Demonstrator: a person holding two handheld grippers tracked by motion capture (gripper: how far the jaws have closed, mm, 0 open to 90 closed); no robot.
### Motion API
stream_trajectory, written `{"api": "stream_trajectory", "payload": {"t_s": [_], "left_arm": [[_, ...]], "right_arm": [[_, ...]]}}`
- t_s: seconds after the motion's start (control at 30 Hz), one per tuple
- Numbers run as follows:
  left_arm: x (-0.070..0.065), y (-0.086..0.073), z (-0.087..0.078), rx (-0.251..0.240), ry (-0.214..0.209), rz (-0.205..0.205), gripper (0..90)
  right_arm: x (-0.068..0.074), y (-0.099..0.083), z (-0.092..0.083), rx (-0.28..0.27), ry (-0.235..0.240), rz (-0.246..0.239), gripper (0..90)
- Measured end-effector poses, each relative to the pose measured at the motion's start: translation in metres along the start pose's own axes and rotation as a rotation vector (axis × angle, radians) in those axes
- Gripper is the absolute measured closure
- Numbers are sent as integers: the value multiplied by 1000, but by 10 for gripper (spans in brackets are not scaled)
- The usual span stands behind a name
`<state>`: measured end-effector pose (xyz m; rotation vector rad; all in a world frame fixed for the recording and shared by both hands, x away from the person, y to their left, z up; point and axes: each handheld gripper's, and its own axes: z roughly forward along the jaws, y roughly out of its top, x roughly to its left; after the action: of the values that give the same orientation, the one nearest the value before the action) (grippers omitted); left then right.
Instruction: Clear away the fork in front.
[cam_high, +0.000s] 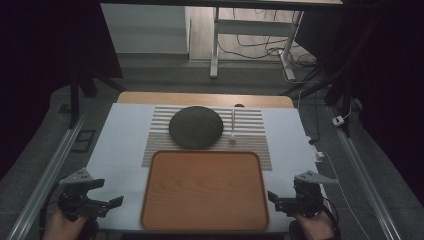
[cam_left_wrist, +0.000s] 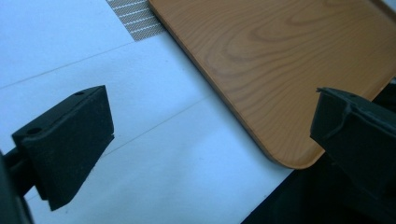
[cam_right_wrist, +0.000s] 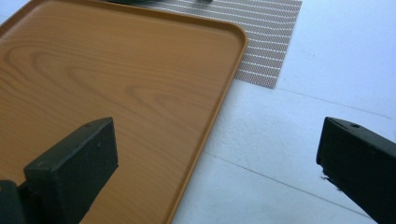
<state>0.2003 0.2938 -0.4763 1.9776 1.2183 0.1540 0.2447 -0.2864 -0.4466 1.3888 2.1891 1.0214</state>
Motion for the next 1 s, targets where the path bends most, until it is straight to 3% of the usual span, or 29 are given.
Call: {"api": "stream_trajectory", "payload": {"t_s": [0.23,0.73,1.0], "left_arm": [[2,0,0,-3,-16,-6,0],[2,2,2,16,-34,11,0],[0,2,3,15,-43,25,0]], "right_arm": [[4,0,0,12,1,-37,0],[3,1,4,48,22,-36,0],[5,2,6,65,36,-59,0]]}}
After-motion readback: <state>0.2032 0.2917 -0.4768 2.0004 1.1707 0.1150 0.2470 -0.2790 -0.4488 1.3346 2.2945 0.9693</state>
